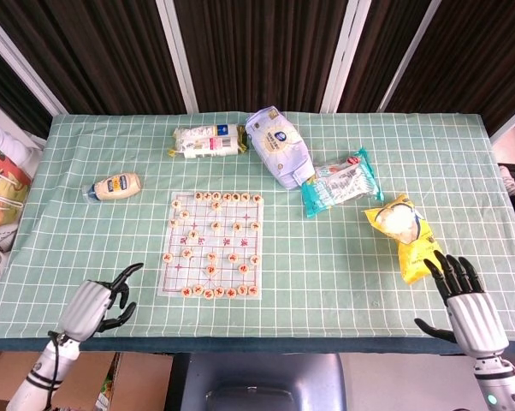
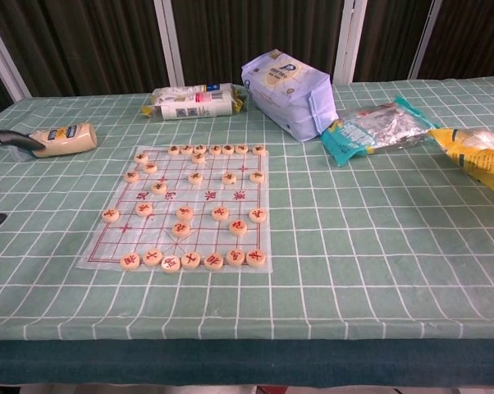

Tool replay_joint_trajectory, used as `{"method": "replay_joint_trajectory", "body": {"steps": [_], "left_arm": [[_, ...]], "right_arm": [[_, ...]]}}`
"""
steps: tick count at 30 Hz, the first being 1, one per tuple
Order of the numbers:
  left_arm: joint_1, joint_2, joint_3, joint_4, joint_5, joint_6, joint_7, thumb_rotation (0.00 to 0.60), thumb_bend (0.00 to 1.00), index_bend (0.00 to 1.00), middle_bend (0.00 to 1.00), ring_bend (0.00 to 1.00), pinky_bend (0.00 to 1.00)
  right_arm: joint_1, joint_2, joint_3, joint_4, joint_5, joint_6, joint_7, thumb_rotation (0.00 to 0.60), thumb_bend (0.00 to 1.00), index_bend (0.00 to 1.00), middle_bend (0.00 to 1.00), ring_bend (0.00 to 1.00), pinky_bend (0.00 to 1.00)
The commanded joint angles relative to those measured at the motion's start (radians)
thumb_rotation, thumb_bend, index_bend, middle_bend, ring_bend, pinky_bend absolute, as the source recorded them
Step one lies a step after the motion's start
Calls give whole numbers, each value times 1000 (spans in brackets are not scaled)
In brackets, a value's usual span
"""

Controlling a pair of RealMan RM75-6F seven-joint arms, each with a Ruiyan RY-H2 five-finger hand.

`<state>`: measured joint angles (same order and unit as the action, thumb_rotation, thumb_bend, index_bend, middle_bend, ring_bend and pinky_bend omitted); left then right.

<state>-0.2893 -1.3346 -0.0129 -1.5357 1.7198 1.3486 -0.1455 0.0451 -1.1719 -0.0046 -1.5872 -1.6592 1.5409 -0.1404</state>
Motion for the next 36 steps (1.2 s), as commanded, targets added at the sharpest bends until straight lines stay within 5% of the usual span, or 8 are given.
{"method": "replay_joint_trajectory", "body": {"steps": [1,9,17,36], "left_arm": [[-72,-109,-86,-30,-129,-84,-21,600,414,407,1000,1000,1000],[-153,-267,-179,61,-315,-173,219,600,428,445,1000,1000,1000],[-204,-363,-200,150,-414,-228,327,600,417,449,1000,1000,1000],[-263,-493,-183,221,-456,-231,462,600,375,430,1000,1000,1000]], "right_arm": [[3,0,0,0,1,-5,3,533,201,0,0,0,0],[12,1,0,1,8,-24,14,533,201,0,0,0,0],[17,-2,-1,0,13,-35,12,532,201,0,0,0,0],[21,-1,-2,4,13,-37,22,534,201,0,0,0,0]]}}
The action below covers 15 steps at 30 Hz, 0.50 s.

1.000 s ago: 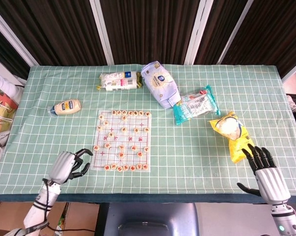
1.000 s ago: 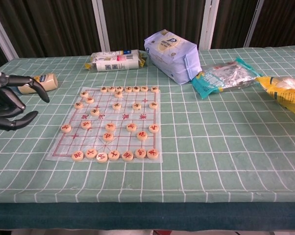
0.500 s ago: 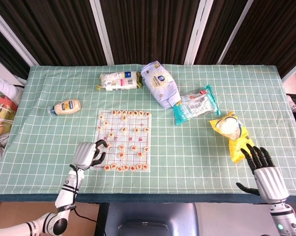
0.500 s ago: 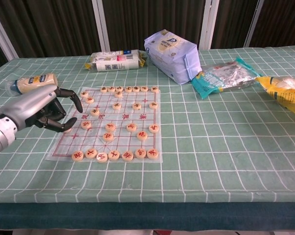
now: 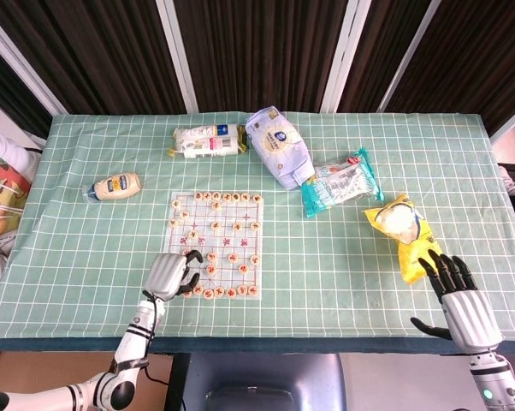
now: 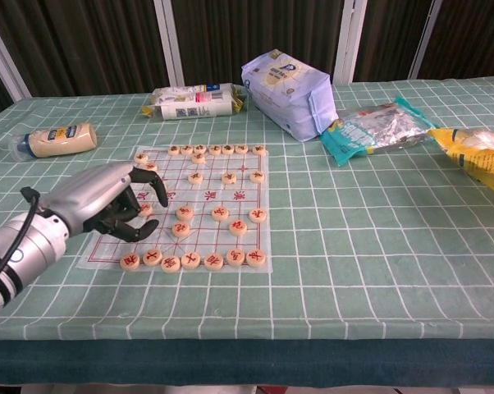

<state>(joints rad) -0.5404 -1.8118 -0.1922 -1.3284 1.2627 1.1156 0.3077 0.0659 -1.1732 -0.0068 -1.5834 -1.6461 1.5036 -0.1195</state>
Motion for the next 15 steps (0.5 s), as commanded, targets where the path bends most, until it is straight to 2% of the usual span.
{"method": "replay_joint_trajectory", "body": {"steps": [1,15], "left_arm": [[-16,-22,-5,18,-1,1,12,600,374,431,1000,1000,1000],[-51,-75,0,83,-29,-25,54,600,371,433,1000,1000,1000]], "right_arm": [[1,1,0,0,0,0,2,534,201,0,0,0,0],[3,3,-1,0,3,-3,10,532,201,0,0,0,0]]}}
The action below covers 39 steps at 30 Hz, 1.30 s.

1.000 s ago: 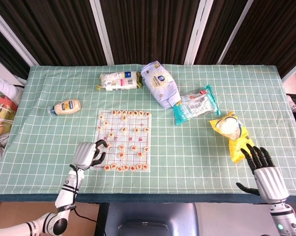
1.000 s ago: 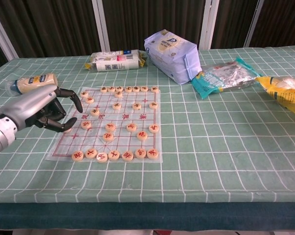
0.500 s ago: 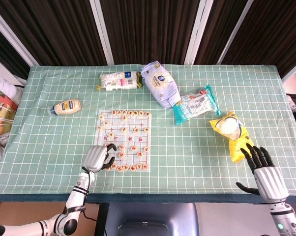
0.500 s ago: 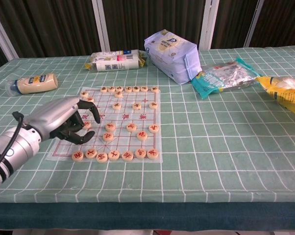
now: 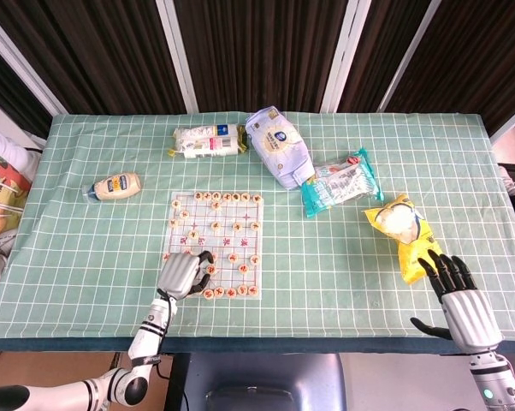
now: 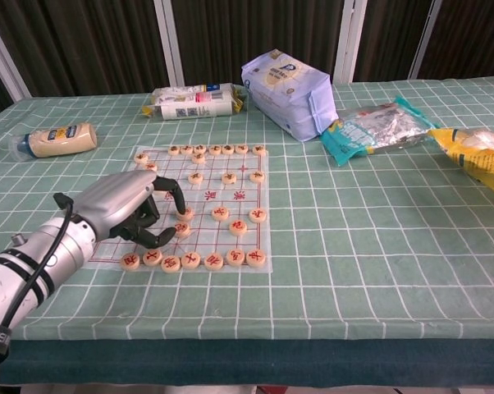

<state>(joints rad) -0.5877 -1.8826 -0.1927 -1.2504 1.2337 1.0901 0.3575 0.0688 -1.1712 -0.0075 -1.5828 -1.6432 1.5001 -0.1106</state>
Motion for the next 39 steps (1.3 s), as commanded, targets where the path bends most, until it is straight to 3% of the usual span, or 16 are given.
{"method": "replay_joint_trajectory", "body": {"steps": [1,29,39], "left_arm": [[-5,-6,1,7,-2,-1,6,600,371,432,1000,1000,1000],[-30,-24,-3,50,-57,-43,18,600,368,415,1000,1000,1000],[-33,-18,-1,45,-41,-31,-7,600,364,542,1000,1000,1000]], "right_arm": [[0,1,0,-1,-1,1,2,533,201,0,0,0,0],[0,12,-5,-8,0,-1,23,533,201,0,0,0,0],[3,14,-7,-6,-2,-5,32,534,201,0,0,0,0]]}}
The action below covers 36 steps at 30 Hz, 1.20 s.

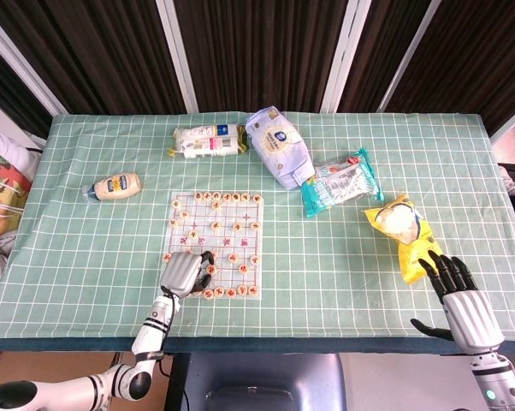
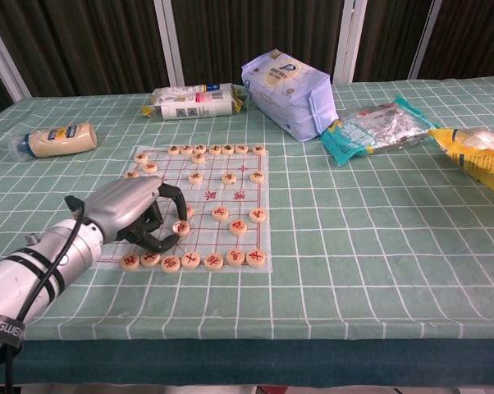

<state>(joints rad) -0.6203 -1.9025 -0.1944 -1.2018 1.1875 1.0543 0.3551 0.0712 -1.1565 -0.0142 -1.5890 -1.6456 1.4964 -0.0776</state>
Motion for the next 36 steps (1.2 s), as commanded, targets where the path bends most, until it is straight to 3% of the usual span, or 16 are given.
{"method": "replay_joint_trajectory", "body": {"steps": [1,10,16,26,36], "left_arm": [[0,4,1,-6,8,7,-8,600,364,553,1000,1000,1000],[-4,38,-28,-70,22,30,-50,600,360,582,1000,1000,1000],[-42,50,-110,-78,-21,18,-71,600,355,579,1000,1000,1000],[-181,-8,-240,72,-183,-86,-13,600,356,569,1000,1000,1000],[-275,-75,-275,196,-258,-119,6,600,354,565,1000,1000,1000]], "right_arm": [[1,-1,0,1,1,-2,-1,534,201,0,0,0,0],[2,-1,-2,0,-1,-3,0,533,201,0,0,0,0],[5,-1,-4,1,-3,-10,5,533,201,0,0,0,0],[15,-4,-6,3,7,-35,5,533,201,0,0,0,0],[19,-7,4,5,31,-44,3,532,201,0,0,0,0]]}}
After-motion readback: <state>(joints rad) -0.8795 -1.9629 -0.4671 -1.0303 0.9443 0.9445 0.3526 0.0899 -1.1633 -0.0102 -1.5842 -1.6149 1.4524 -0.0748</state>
